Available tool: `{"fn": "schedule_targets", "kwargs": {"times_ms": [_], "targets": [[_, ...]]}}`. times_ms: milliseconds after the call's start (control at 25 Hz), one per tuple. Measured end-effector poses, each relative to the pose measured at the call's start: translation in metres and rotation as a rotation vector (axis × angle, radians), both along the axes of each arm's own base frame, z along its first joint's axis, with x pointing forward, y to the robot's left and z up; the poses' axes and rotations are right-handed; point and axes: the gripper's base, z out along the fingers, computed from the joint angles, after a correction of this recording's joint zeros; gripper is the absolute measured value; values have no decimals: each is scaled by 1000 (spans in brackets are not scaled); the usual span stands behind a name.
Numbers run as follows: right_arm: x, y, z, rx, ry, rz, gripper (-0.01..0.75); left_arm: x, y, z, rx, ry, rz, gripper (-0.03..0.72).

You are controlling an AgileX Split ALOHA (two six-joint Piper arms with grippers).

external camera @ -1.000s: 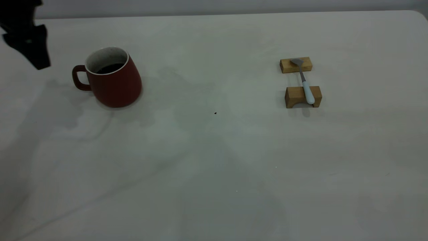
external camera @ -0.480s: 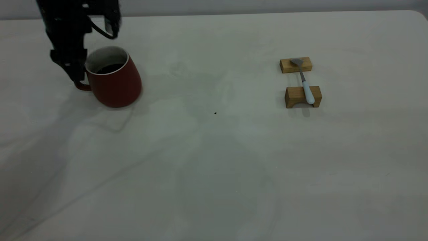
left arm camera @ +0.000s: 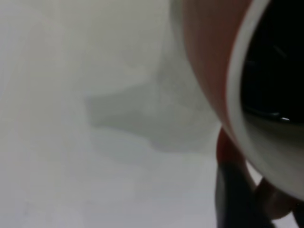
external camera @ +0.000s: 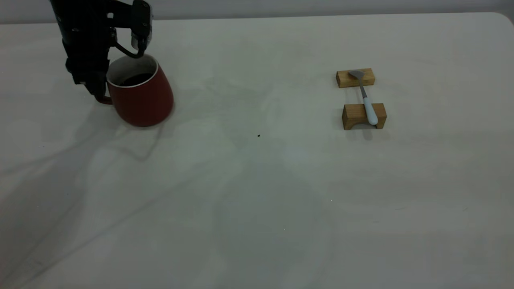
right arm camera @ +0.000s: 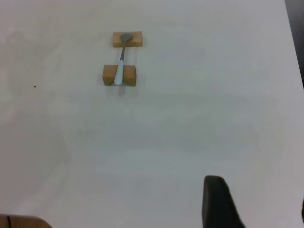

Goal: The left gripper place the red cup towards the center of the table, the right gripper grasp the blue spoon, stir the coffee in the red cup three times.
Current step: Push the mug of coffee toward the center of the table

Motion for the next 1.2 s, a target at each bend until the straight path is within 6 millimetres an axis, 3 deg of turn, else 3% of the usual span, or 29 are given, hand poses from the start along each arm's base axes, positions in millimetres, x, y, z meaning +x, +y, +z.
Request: {"fn": "schedule_targets", "kwargs": {"times_ms": [80,200,1200], "targets": [[0,0,0,0,0,0,456,0,-1,0,0,-1,-5,256],[0,0,0,0,0,0,456,-1,-11,0,1,-5,-29,227],[0,0,0,0,0,0,456,-28,-131,-7,-64,-57,-276,247]]}}
